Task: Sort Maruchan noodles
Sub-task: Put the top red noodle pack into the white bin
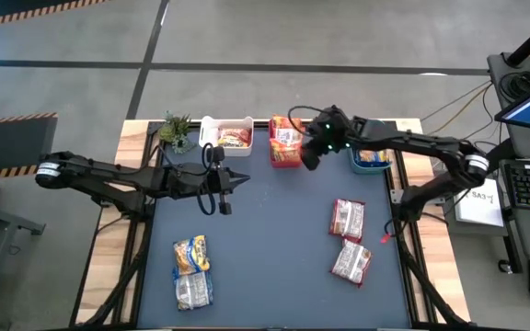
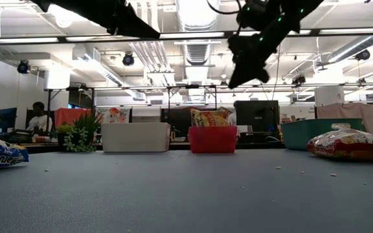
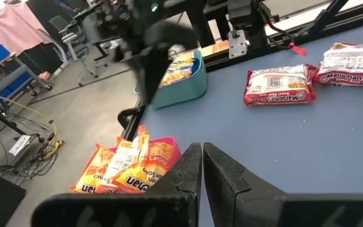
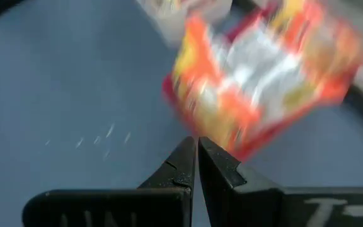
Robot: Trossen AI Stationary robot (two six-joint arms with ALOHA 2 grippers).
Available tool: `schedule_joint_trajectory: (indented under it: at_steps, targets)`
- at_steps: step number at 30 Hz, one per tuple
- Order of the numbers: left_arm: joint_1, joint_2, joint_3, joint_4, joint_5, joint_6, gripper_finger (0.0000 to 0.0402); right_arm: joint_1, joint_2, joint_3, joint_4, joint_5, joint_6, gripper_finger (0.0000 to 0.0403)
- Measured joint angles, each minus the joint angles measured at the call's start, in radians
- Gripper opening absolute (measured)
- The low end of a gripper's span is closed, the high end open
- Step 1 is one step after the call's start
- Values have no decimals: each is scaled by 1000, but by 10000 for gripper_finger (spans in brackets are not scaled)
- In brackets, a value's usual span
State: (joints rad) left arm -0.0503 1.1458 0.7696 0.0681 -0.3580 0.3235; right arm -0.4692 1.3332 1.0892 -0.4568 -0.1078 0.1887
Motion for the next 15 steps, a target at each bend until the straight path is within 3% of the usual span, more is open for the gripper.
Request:
schedule_joint_trajectory:
  at_steps: [6, 15]
  targets:
    - [0, 0, 0, 0, 0, -4, 0, 150, -52, -13, -263, -18, 205, 11]
    - [0, 0, 0, 0, 0, -19, 0, 387, 46, -25, -660, -29, 456, 11]
